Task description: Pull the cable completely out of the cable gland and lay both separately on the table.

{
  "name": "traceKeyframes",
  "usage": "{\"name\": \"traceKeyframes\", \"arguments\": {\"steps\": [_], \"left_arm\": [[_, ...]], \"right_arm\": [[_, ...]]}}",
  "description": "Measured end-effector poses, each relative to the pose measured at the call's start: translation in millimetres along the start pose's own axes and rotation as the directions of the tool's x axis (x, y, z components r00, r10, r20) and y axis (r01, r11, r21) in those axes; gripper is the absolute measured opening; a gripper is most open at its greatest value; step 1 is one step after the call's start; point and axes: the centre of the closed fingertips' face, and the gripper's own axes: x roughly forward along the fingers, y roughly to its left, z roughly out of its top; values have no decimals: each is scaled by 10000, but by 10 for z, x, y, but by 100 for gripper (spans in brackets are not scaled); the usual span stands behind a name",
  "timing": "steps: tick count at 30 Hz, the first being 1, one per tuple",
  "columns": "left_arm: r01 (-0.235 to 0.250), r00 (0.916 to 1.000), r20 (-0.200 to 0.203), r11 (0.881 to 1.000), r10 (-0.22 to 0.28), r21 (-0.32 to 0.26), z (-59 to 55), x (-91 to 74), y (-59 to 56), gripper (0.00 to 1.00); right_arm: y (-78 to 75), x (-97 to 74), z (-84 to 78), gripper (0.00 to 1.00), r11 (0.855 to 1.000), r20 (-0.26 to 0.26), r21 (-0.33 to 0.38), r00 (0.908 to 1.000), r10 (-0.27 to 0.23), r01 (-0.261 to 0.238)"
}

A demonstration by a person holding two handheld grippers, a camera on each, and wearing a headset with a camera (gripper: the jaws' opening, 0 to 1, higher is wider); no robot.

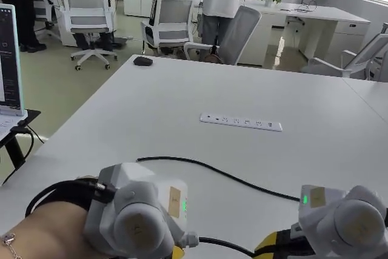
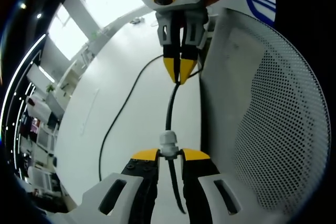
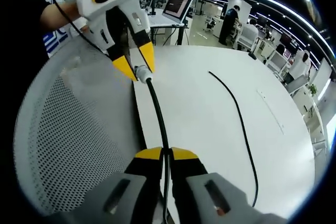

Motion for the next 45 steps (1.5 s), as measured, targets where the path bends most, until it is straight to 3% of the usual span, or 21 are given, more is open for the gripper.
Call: {"name": "traceKeyframes", "arguments": {"steps": [11, 22, 26, 35, 45], "left_arm": [[-444, 9990, 65, 9987, 446, -251, -112, -135, 49, 17], [-634, 9980, -23, 9974, 633, -351, -206, -229, 122, 17], [-666, 9977, -154, 9971, 660, -359, -251, -236, 147, 17], [-830, 9965, -153, 9955, 824, -467, -267, -256, 218, 17], [-877, 9961, 44, 9948, 880, -511, -182, -221, 247, 17]], "right_arm": [[-111, -155, -320, 3, 9964, -583, 414, 9958, -712, 737], [-287, -227, -648, 3, 9869, -1108, 831, 9855, -1286, 1381], [-373, -245, -813, 3, 9783, -1504, 1223, 9774, -1484, 1674], [-457, -282, -1037, 3, 9704, -1951, 1505, 9680, -1581, 1888], [-429, -171, -1051, 4, 9767, -2275, 1340, 9645, -1344, 1677]]}}
